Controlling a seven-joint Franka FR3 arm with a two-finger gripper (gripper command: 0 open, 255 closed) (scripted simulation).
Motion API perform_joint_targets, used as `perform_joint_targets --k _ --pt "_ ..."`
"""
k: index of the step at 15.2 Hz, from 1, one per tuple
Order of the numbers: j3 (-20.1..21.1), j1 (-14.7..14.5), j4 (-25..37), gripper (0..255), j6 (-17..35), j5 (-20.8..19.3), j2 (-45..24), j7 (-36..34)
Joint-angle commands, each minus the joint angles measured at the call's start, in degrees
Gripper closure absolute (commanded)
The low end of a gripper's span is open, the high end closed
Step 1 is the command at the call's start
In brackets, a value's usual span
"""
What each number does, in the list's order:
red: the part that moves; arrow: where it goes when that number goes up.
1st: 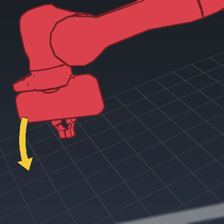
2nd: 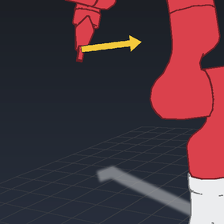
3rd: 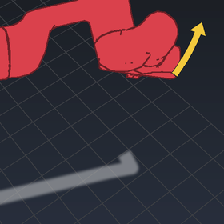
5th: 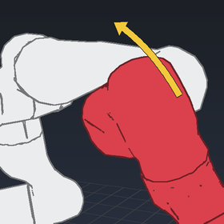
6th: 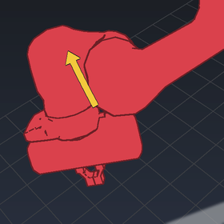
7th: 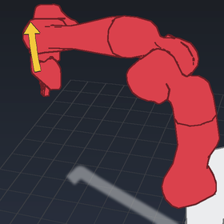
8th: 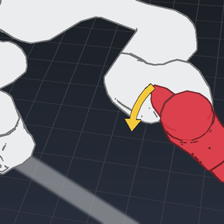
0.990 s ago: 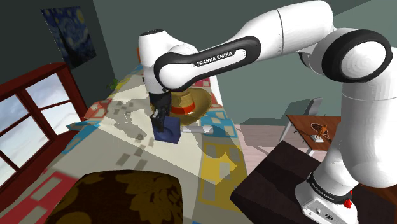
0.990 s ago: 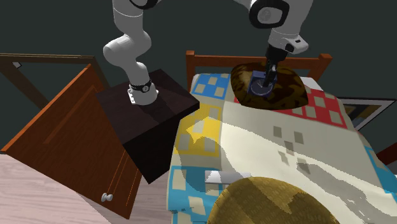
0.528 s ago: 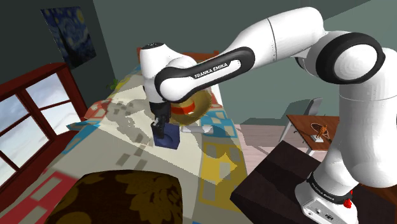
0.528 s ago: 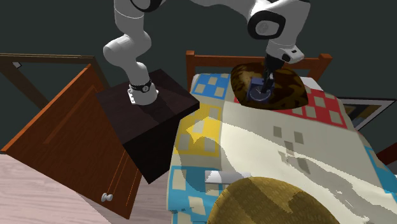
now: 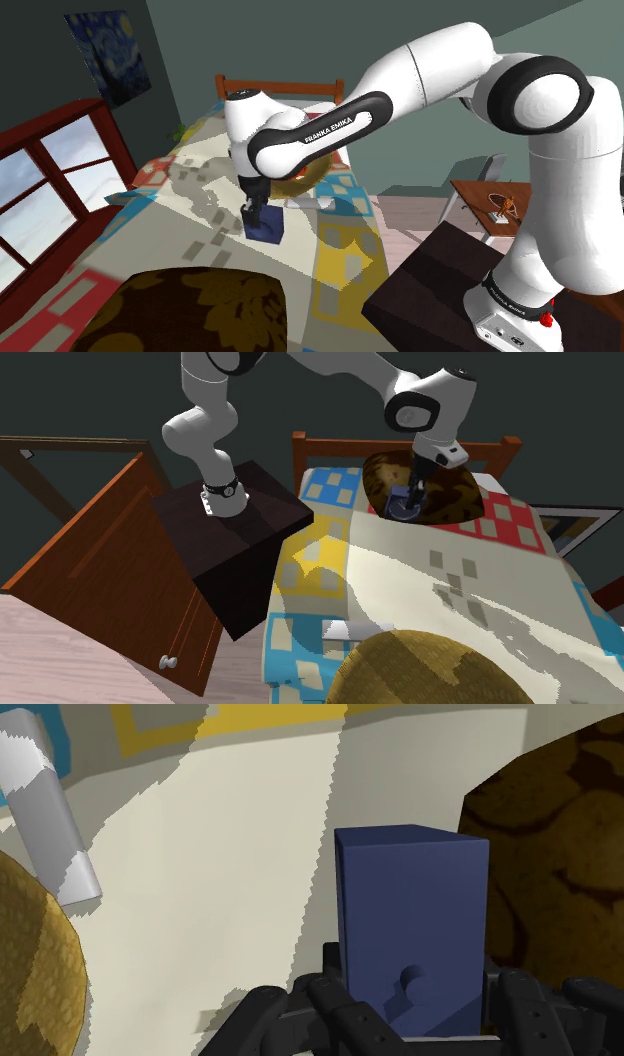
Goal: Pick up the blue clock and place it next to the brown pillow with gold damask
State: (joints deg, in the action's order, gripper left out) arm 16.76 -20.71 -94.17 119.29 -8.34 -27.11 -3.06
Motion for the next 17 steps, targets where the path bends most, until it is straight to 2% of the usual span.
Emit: perform_joint_targets --k 1,17 --pt "-0.1 -0.1 -0.5 255 1.3 -0.3 -0.8 -0.2" --pt "-1.5 -1.0 -3.2 255 10.5 -2.5 -7.4 -1.5"
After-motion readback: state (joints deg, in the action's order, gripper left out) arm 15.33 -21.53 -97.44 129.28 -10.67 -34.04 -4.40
